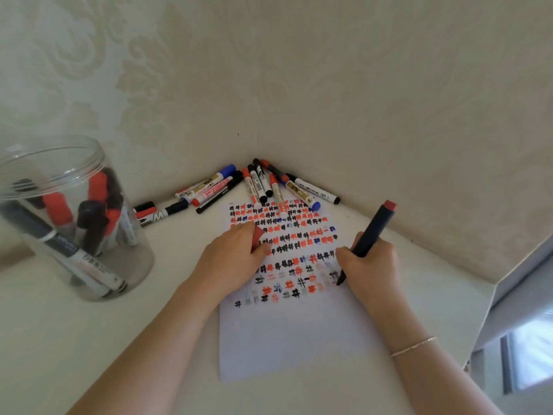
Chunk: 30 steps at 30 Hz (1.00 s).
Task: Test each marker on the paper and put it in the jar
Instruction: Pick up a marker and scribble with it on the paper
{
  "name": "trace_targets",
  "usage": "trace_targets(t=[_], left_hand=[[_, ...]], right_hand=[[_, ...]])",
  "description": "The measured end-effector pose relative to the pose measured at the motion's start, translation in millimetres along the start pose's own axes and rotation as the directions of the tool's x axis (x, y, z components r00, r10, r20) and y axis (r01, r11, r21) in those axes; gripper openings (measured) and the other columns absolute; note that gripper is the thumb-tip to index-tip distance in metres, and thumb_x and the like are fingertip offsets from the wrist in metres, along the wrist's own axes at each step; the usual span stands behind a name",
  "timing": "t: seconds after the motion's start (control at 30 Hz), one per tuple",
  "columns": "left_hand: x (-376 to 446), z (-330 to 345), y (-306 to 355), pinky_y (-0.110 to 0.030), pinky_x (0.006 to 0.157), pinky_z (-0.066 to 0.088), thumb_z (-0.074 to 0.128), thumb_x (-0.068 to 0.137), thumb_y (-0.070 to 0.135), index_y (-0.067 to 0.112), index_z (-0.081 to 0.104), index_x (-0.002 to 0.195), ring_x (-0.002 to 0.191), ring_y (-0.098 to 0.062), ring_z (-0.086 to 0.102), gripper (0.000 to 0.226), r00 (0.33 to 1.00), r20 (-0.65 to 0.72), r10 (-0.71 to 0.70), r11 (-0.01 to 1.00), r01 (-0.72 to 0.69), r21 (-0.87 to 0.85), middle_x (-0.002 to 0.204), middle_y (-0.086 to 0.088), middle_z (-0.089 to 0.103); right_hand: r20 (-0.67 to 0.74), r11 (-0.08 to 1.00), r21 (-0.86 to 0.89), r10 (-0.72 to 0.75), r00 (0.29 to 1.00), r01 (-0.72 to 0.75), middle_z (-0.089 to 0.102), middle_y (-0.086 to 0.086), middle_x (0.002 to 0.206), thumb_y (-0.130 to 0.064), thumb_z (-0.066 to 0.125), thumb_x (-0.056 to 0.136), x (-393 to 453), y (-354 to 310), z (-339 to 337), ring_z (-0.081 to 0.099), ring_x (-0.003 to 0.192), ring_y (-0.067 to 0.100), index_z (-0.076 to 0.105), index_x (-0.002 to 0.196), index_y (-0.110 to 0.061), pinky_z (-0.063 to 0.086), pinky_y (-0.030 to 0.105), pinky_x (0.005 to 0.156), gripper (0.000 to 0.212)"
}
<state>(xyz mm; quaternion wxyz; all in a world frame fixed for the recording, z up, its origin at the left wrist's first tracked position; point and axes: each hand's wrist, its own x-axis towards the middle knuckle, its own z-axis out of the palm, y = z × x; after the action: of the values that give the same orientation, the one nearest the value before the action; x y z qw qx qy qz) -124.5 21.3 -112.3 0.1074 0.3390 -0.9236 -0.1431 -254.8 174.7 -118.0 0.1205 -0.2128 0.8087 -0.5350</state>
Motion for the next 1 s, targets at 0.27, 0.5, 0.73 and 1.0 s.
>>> trace_targets(t=[0.27,0.5,0.73,1.0], left_hand=[[-0.6,-0.3,-0.1,-0.022,0.051,0.027,0.044,0.097,0.044,0.027,0.030,0.071,0.060,-0.006,0.041,0.035,1.000,0.000,0.002,1.000,-0.002,-0.002,0.072,0.007,0.043],[0.4,1.3,-0.4,-0.023,0.053,0.031,0.035,0.099,0.047,0.023,0.042,0.081,0.065,-0.007,0.048,0.030,1.000,-0.001,-0.003,0.999,0.003,-0.049,0.076,0.006,0.049],[-5.1,-1.7,1.2,-0.021,0.054,0.035,0.035,0.100,0.043,0.023,0.045,0.086,0.067,-0.007,0.050,0.027,0.997,-0.041,0.068,0.991,-0.073,-0.111,0.079,0.007,0.052],[-13.8,-10.6,18.1,-0.008,0.058,0.037,0.059,0.088,0.045,0.033,0.061,0.096,0.064,0.007,0.051,0.015,0.980,-0.060,0.191,0.891,-0.199,-0.408,0.079,0.020,0.057]], right_hand=[[0.019,0.999,0.018,0.045,0.999,-0.045,0.039,0.002,0.060,-0.009,0.065,0.080,-0.1,-2.9,-0.5,0.034,0.048,0.014,0.039,0.064,-0.013,0.029,0.022,0.043,0.031],[-0.001,0.998,0.015,0.053,0.999,-0.053,0.039,0.003,0.061,-0.008,0.063,0.081,-0.4,-4.4,0.6,0.035,0.050,0.015,0.038,0.063,-0.013,0.030,0.025,0.046,0.031],[-0.020,0.959,0.275,0.072,0.997,-0.064,0.043,0.002,0.053,-0.010,0.068,0.084,-0.1,-11.2,-10.4,0.037,0.044,0.012,0.047,0.069,-0.008,0.034,0.019,0.040,0.026],[0.191,0.668,0.740,-0.087,0.978,-0.085,0.056,0.010,0.053,-0.008,0.060,0.089,-16.4,-64.1,-4.8,0.049,0.039,0.017,0.060,0.068,0.003,0.044,0.025,0.041,0.024]])
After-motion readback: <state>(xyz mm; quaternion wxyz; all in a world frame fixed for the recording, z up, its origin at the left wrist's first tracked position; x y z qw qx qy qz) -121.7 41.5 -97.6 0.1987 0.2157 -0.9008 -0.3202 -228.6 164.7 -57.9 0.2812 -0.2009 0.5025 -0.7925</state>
